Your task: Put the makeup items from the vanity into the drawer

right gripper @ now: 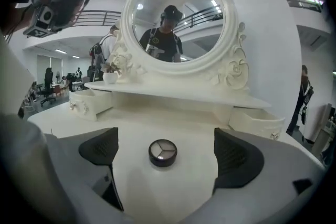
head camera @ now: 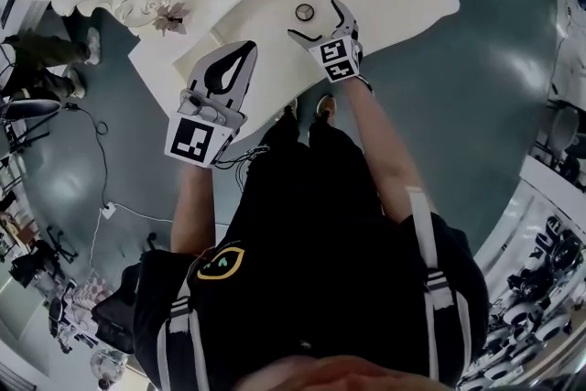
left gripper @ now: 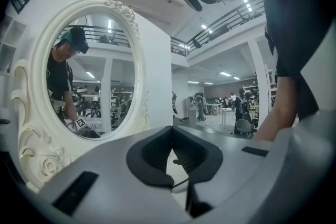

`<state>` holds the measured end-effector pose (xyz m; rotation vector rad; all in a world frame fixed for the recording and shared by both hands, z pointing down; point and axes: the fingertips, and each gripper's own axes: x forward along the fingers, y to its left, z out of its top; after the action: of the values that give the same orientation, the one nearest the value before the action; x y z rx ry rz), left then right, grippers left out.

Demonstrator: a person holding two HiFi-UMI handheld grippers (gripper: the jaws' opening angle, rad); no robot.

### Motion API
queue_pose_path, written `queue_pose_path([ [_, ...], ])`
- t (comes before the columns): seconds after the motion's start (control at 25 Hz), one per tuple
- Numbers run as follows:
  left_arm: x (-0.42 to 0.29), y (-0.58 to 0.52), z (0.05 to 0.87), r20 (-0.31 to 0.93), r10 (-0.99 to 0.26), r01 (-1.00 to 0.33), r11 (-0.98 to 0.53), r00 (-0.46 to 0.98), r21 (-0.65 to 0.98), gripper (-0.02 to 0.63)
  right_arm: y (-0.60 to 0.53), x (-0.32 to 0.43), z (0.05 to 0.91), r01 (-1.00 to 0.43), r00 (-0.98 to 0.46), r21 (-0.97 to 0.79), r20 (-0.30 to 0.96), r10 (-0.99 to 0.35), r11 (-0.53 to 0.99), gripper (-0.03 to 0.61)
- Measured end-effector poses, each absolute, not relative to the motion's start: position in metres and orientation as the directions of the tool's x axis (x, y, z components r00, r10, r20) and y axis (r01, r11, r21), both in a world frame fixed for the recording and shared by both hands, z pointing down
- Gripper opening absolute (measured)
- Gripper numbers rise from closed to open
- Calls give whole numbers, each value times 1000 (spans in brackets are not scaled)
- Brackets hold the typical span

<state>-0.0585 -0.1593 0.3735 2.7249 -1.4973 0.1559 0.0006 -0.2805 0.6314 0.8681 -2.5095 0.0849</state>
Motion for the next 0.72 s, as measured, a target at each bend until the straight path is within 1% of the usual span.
queue_pose_path([
  [0.08,-60,-160,372,104,-846,-850,-526,523,-5,18,-287,-2,645,-589,-676,98,484,-555,802,584],
  [0.2,-71,-156,383,117,-845,-846,-530,521,-59,18,-293,-5,660,-597,-672,57,509,-538,800,583],
  [0.24,-73,-156,384,119,-847,-848,-527,518,-60,18,-295,-5,662,-605,-672,38,512,-535,795,574],
  [0.48,-77,-157,381,119,-858,-860,-508,500,-45,18,-305,-10,667,-611,-671,-8,536,-513,791,572],
  [0.64,-80,-158,384,116,-856,-856,-513,504,-64,18,-305,-11,670,-610,-669,-19,549,-502,792,572],
  [0.72,-81,-158,383,115,-858,-860,-508,500,-54,18,-305,-12,672,-608,-660,-14,564,-496,794,561],
])
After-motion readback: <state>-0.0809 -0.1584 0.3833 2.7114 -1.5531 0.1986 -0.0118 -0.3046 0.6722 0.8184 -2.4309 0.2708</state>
